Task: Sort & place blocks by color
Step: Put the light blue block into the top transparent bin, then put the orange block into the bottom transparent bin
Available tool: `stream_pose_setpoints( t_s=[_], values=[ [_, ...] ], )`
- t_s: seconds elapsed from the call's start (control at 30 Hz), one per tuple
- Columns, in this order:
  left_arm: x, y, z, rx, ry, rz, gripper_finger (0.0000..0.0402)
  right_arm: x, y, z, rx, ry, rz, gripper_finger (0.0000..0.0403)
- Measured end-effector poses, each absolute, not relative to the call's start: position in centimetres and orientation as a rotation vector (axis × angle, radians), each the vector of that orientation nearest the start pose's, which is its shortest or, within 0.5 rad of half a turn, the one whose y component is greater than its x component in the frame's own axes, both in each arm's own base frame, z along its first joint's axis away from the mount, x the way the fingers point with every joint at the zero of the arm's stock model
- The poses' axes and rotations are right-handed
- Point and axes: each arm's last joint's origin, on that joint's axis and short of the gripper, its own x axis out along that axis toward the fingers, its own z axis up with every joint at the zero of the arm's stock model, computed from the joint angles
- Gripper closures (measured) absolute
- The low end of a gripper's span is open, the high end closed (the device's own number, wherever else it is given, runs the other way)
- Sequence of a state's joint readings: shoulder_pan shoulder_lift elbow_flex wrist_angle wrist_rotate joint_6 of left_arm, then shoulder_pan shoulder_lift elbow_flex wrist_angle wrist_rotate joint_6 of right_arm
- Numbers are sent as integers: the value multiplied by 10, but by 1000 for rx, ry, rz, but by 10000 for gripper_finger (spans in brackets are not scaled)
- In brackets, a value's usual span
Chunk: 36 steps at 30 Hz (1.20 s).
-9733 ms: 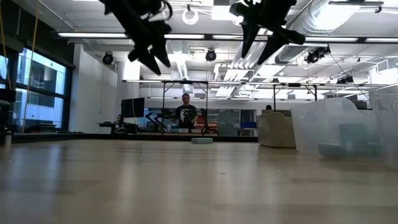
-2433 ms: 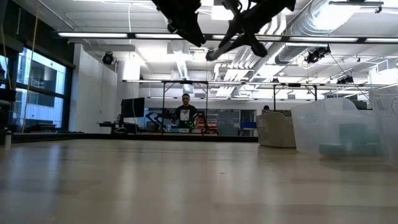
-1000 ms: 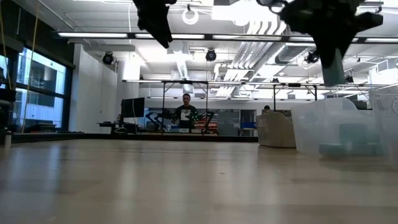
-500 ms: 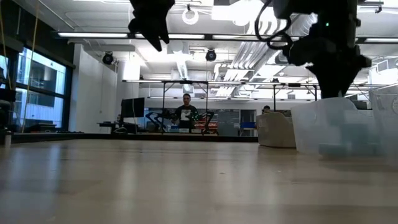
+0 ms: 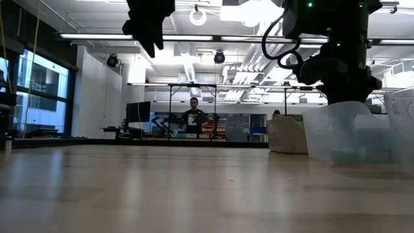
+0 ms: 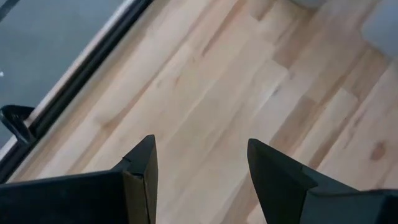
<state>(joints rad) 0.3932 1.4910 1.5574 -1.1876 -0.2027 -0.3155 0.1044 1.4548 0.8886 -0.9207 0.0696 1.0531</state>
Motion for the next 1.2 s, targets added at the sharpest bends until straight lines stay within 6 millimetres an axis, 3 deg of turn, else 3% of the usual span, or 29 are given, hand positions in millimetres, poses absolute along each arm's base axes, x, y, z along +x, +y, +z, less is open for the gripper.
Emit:
stream_pose_setpoints(
  t_s=[0.53,0.7,0.9,1.2],
  values=[
    [251,92,351,-404,1188,677,234,240,21,193,731,1324,-686,253],
    [244,83,348,-465,1280,693,234,246,21,210,740,1310,-674,247],
    [239,59,341,-452,1425,670,234,246,26,234,672,1318,-705,247],
    [240,26,319,-467,1551,536,228,245,28,242,613,1332,-692,247]
  ],
)
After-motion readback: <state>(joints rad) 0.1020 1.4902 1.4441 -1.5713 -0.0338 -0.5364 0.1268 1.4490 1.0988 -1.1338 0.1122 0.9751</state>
